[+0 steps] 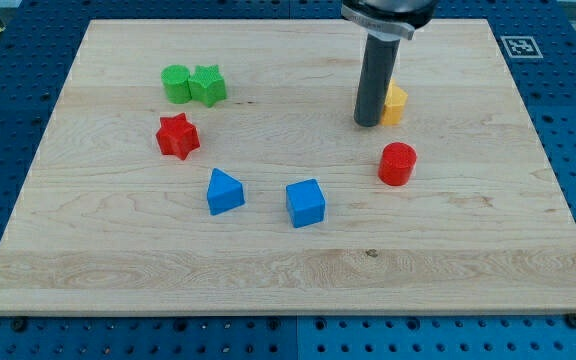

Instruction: Move the red star into the red circle

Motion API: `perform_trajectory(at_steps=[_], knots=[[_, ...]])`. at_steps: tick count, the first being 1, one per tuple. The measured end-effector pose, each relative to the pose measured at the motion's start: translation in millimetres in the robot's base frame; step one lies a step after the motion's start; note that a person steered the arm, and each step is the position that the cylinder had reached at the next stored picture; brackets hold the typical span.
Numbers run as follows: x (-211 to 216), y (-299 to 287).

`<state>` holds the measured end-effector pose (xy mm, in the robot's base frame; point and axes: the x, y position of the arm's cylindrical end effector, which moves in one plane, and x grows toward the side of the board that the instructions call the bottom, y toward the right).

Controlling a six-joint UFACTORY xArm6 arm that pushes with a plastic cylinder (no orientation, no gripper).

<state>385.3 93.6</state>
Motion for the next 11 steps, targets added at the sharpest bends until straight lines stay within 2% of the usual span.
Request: perform_trajectory(at_steps=[1, 3, 6, 7, 8, 11], knots=[[-5, -16], [14, -150], [0, -270], [17, -285], [21, -265], [81, -185]])
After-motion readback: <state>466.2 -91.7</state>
